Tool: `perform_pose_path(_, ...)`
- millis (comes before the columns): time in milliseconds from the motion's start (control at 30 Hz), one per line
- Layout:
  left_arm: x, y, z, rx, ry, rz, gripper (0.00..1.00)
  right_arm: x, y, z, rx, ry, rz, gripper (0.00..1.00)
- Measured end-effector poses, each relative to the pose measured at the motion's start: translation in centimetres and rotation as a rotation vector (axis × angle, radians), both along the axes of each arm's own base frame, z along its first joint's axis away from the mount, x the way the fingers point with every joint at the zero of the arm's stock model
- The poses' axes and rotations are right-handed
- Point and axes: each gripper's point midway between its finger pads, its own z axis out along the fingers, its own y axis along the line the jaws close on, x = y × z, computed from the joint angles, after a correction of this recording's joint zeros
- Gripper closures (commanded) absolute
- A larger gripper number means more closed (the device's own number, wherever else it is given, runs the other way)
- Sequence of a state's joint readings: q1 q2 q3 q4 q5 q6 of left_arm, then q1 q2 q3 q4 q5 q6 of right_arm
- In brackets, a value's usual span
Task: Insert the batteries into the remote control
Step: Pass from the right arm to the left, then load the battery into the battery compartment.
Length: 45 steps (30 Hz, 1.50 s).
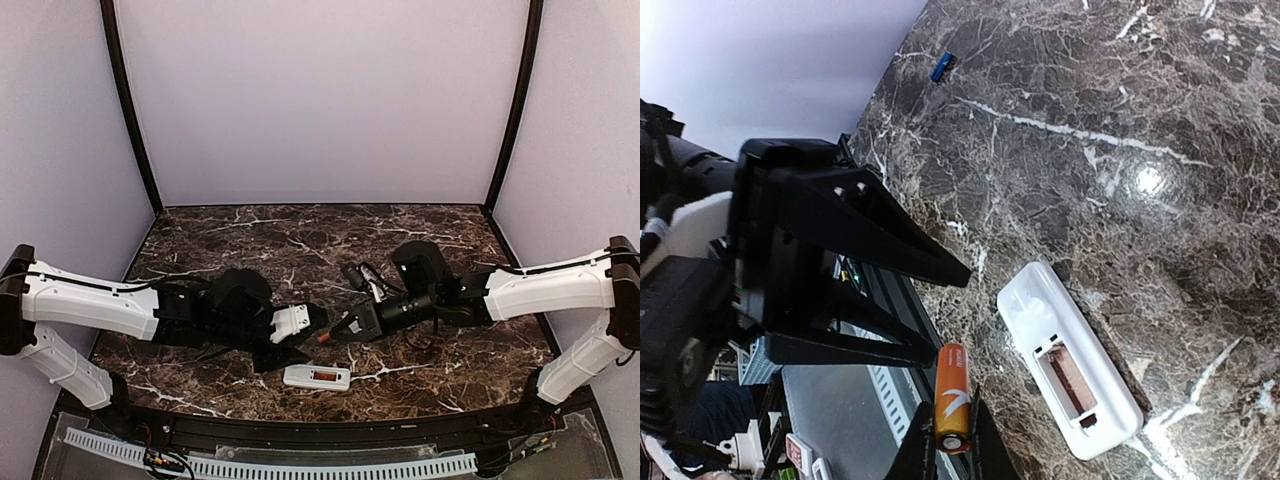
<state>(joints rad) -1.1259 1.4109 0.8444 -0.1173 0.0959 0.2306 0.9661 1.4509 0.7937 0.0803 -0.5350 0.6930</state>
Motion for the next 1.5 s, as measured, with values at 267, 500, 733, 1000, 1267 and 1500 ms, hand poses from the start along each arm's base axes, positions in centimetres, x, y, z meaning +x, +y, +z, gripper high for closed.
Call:
perform_pose_path(267, 0.5, -1.7, 2.4, -0.186, -0.092, -0.025, 0.56, 0.3, 0.7, 1.3, 0.061, -0.034, 0.007, 1.00)
perform_pose_path(500, 1.1, -2.9, 3.2, -0.241, -0.121, -0.023, 0.67, 0.4, 0.9, 1.5, 0.071, -0.041, 0.010, 1.00)
perform_pose_path(733, 1.4, -3.2, 2.8, -0.225, -0.126, -0.019, 0.90, 0.3, 0.8, 1.3, 0.069, -0.038, 0.012, 1.00)
perform_pose_path(1000, 1.6, -3.1, 2.8, -0.207, -0.126, -0.015, 1.00, 0.2, 0.7, 1.1, 0.063, -0.045, 0.020, 0.65)
perform_pose_path(1267, 0.6, -2.3, 0.2, 0.013, -0.082, -0.083, 1.00, 1.1, -3.1, 1.9, -0.011, -0.093, -0.070, 0.50)
perform_pose_path(1500, -1.7, -2.3, -5.4, 0.233, -0.002, -0.174, 1.00, 1.8, -5.6, 1.1, -0.069, -0.113, -0.138, 0.48)
